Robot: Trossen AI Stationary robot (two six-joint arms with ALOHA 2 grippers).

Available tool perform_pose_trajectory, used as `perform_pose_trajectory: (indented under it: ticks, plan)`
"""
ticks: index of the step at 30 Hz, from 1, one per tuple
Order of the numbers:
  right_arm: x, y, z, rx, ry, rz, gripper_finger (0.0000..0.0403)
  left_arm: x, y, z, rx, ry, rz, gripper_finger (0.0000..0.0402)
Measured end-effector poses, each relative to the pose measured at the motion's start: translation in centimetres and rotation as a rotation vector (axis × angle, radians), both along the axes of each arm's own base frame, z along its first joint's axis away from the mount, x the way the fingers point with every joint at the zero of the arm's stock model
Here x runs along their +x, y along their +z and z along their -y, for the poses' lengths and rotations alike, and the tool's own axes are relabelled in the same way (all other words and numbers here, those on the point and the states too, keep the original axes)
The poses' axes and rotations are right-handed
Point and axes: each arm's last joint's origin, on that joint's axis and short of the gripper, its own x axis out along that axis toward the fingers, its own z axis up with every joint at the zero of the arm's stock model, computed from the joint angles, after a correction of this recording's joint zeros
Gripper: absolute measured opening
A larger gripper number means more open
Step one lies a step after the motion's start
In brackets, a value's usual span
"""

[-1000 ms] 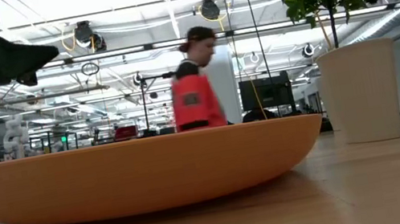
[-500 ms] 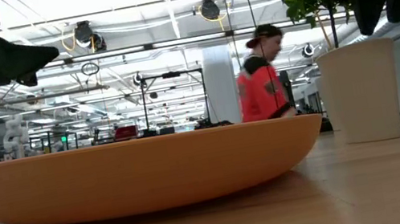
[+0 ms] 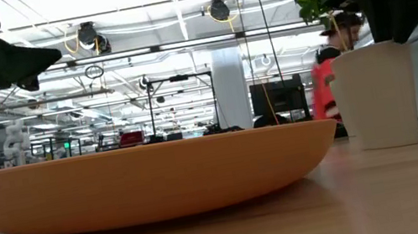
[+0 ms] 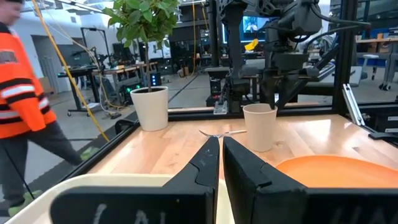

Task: Pick and place plate/cup/fork/spoon on tray
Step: Put the white cup on the top right of the white serving tray

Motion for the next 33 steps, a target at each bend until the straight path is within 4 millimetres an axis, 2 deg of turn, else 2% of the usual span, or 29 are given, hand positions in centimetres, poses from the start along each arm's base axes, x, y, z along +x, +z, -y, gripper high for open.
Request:
perform_pose_trajectory:
  ticks: [6, 17, 23, 33]
  plan:
    - [-0.2, -1.2, 0.2, -0.002, 0.006, -0.004, 0.0009, 0.0, 0.0, 0.0, -0.003, 0.000, 0.001, 0.0026]
    - [0.5, -1.0, 0.3, -0.014, -0.011, 0.079, 0.0003, 0.0, 0.0, 0.0, -0.005, 0.000, 0.002, 0.0026]
    - [1.7, 1.1, 0.7, 0.007, -0.075, 0.154, 0.0001, 0.0, 0.0, 0.0, -0.005, 0.000, 0.002, 0.0026]
    - [3.9, 6.6, 2.4, 0.036, -0.159, 0.334, 0.0001, 0.0, 0.0, 0.0, -0.026, -0.002, 0.004, 0.0026]
